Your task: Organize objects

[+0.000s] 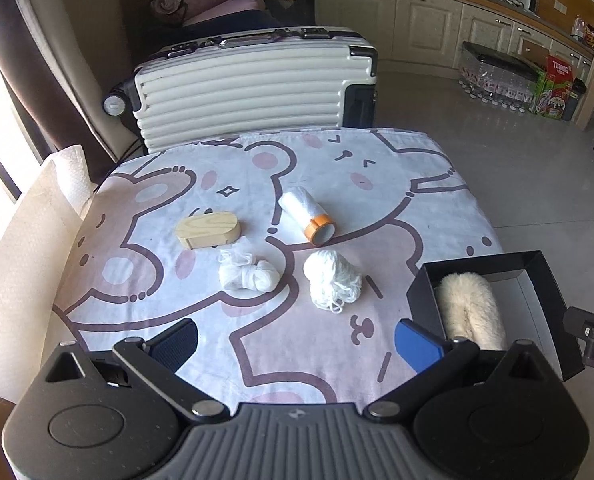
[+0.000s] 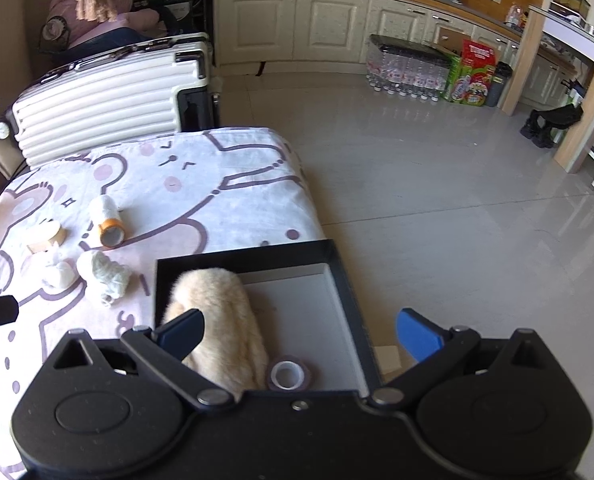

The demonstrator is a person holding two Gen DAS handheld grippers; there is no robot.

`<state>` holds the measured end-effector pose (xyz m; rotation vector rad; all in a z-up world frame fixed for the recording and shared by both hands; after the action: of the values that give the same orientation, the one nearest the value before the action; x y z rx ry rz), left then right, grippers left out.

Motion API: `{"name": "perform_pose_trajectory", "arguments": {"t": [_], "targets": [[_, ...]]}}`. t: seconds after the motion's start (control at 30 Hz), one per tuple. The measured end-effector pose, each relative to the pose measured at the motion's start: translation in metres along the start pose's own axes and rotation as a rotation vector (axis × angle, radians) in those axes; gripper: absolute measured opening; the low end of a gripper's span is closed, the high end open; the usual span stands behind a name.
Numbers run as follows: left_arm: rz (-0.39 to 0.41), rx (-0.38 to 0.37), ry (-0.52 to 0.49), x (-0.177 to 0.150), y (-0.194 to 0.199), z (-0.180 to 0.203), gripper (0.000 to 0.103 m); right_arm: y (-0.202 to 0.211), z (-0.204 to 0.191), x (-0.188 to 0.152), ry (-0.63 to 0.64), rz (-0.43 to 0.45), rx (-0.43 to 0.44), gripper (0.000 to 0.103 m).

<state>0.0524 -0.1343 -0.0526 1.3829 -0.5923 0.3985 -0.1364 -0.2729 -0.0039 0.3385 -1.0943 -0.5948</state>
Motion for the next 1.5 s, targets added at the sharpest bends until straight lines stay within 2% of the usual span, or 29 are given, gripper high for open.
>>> {"name": "perform_pose_trajectory", "arguments": {"t": [0.47,0.73,1.03,1.5], "targets": [[0.001,0.086,0.093,-0.004,0.001,-0.079,0.103,0.0,-0.077,0.014,0.067,0.024,0.08,0.103],[0.007,0.113,0.124,-0.009,0.004,-0.11,0.103,0.005,-0.11,0.018,0.085,0.04,0.113,0.103],[0.026,0.11,0.153,-0.011,0.004,-0.124,0.103,0.005,-0.128,0.021,0.09,0.053,0.139,0.103],[0.057,0.088,0.206,0.002,-0.019,-0.115,0.103,-0.002,-0.12,0.03,0.054,0.102,0.168,0.103]]}}
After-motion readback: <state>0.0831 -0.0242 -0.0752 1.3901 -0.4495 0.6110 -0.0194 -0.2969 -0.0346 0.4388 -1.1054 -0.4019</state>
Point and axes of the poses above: each gripper's, at about its wrist camera, not at the fingertips, and y roughly against the way its jaws point, z to its right, x to its top, the point moved 4 cm from there along -y, roughly the way its jaws point, and after that the axes turned 3 degrees about y, right-handed, at the moved point
